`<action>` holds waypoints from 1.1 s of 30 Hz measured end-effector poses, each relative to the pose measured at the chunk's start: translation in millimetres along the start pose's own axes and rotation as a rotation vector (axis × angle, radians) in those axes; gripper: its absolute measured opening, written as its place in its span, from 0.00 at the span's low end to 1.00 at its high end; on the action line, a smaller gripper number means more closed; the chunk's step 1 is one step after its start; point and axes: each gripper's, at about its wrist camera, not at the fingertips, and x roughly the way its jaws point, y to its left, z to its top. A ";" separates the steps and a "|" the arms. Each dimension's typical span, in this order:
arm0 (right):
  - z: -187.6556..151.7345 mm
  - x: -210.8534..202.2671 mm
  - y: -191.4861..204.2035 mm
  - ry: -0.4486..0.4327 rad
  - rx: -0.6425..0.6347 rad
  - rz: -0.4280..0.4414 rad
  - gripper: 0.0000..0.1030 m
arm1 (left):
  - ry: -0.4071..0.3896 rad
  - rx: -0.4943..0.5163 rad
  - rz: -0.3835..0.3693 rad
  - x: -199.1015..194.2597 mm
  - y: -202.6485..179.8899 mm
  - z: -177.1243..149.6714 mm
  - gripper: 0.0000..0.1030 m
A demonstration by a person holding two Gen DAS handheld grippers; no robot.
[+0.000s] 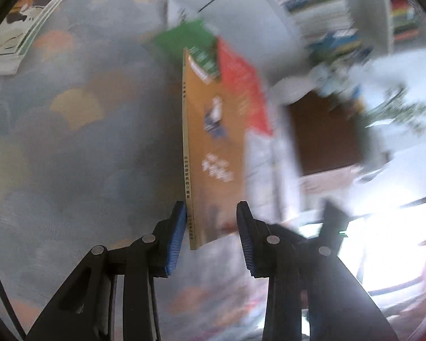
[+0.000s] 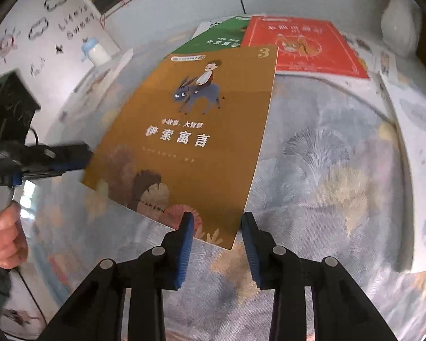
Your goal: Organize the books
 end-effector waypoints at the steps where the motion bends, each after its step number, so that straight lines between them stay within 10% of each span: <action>1: 0.1 -0.8 -5.0 0.001 0.017 0.028 0.33 | -0.013 -0.021 -0.026 0.1 0.4 0.9 0.31; 13: -1.1 1.0 -14.3 0.003 0.037 0.102 0.33 | -0.009 -0.060 0.202 38.1 22.5 -4.0 0.15; 20: 1.6 -2.4 -40.5 0.035 0.136 0.193 0.33 | -0.032 -0.121 -0.020 40.0 7.5 -2.7 0.15; 25: -7.8 0.7 -85.7 0.092 0.395 0.447 0.45 | -0.023 -0.177 -0.182 39.6 0.1 6.6 0.15; 33: -24.2 12.9 -111.8 0.042 0.620 0.708 0.51 | -0.001 -0.207 -0.245 41.8 -4.4 8.7 0.15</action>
